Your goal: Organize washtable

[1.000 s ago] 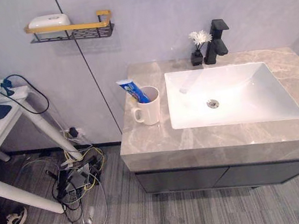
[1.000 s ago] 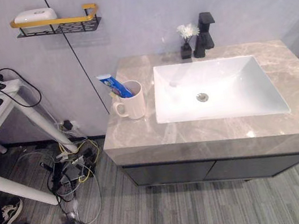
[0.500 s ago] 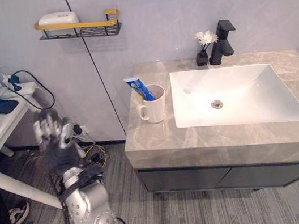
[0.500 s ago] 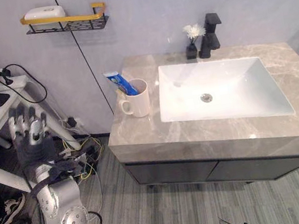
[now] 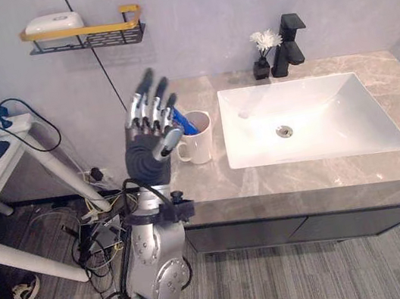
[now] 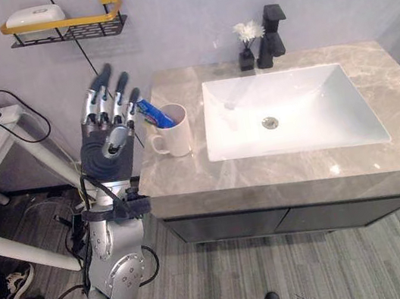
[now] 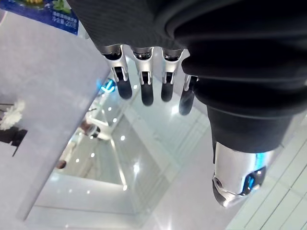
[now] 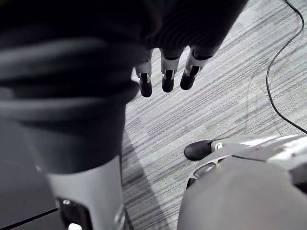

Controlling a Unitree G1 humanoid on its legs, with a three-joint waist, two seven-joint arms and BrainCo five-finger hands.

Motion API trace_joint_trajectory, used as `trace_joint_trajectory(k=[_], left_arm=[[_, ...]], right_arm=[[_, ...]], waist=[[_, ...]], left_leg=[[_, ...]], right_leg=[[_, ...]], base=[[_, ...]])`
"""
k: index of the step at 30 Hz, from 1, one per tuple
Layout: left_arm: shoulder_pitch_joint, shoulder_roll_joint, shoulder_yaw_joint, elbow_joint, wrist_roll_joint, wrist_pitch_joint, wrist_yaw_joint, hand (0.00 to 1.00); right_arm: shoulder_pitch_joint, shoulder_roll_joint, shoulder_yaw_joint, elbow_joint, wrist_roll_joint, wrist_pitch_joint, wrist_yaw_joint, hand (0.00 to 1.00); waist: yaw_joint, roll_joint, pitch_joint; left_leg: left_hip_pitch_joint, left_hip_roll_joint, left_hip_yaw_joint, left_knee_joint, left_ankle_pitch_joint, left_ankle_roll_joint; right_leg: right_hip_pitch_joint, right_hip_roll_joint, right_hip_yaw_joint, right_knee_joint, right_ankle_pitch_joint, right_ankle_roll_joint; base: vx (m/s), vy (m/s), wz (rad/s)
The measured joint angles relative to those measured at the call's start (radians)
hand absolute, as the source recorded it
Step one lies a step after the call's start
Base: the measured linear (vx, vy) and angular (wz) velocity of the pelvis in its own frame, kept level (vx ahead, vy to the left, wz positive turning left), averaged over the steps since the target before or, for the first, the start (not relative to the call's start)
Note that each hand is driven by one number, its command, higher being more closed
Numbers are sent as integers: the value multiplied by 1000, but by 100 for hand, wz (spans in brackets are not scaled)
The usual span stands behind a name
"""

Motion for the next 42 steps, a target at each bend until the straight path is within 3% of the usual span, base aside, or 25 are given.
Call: trace_joint_trajectory(k=[11,19,24,29,36,42], left_arm=[[-38,34,-94,95,-8,32,-29,100],[-41,36,-126,233,-3,54,-43,100],[-45,61,-111,480,161,87,-34,100],[-45,70,-33,603,278,115,-23,100],[-66,75,51,644,309,108,-1,100],[-79,74,95,666,311,100,15,100]], right_arm=[[-1,5,21,-1,0,0,-5,0],[-3,6,20,-6,0,1,-6,0],[-17,8,20,-13,-2,1,-5,0],[-23,12,17,-13,-5,1,-5,0],[-35,15,14,-13,-5,1,-4,0],[-37,17,8,-13,-6,2,-4,0]], waist=[[-13,-33,-10],[-23,-34,-11],[-38,-34,-10],[-50,-35,-6],[-50,-39,1],[-68,-38,2]], left_leg=[[-5,-7,16,-4,6,9],[-3,-9,26,-11,7,11],[2,-10,27,-19,7,11],[14,-10,38,-31,8,12],[31,-11,60,-48,8,12],[33,-12,62,-54,8,12]], right_leg=[[-17,-9,19,-6,17,4],[-24,-6,23,-6,21,8],[-28,-5,24,-7,21,8],[-29,-4,33,-7,21,8],[-31,-3,55,-7,22,9],[-34,-3,57,-7,22,9]], base=[[-28,22,-5],[12,5,-4],[0,0,0],[10,3,-6],[14,6,-9],[2,1,-1]])
